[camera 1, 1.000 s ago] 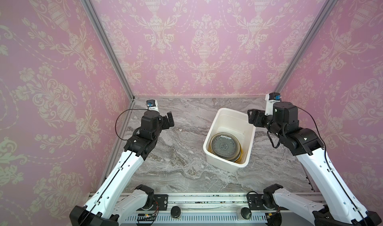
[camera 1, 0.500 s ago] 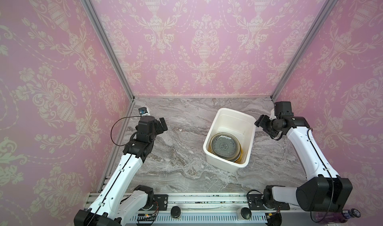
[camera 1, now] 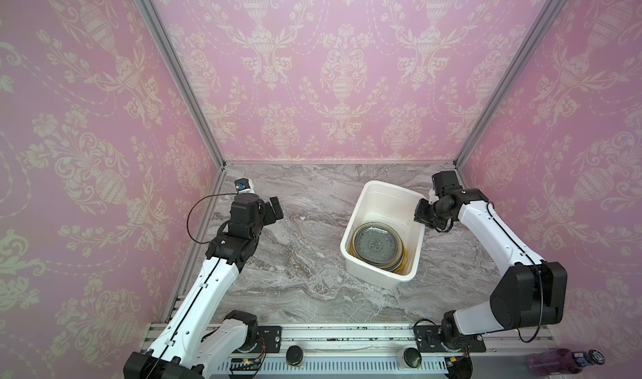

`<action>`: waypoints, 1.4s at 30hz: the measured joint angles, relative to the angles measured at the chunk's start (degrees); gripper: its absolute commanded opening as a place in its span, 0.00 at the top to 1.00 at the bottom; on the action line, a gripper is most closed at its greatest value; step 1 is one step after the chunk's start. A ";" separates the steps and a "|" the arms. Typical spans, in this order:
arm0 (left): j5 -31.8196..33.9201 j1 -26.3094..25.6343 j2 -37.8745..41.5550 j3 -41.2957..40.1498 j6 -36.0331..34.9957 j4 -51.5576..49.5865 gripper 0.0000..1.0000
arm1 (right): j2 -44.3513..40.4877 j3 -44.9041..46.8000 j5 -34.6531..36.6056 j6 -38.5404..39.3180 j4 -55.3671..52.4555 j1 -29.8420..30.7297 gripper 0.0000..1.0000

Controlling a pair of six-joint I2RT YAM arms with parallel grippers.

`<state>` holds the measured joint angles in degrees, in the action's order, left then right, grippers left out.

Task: Place the plates into the plastic bin on the countertop
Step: Reset both arms

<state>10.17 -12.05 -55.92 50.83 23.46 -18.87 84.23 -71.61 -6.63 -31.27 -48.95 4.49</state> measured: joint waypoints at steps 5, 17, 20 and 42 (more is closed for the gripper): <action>-0.90 0.00 -0.37 0.13 -0.22 0.35 0.01 | 1.49 -1.27 1.75 0.48 0.85 6.05 0.82; -5.40 0.00 -4.13 1.20 -3.45 2.99 0.01 | 5.57 -4.72 -2.23 5.09 2.49 12.13 0.67; -7.34 0.00 -5.38 1.29 -5.49 3.93 0.01 | 6.45 -6.47 -3.28 6.95 1.88 12.15 0.56; 3.63 14.93 -20.76 -20.00 -11.43 30.47 0.01 | -27.89 38.21 6.69 17.40 42.32 -5.01 0.30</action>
<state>13.80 2.87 -76.69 30.83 12.03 11.60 56.34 -33.41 0.05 -13.87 -6.63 -0.51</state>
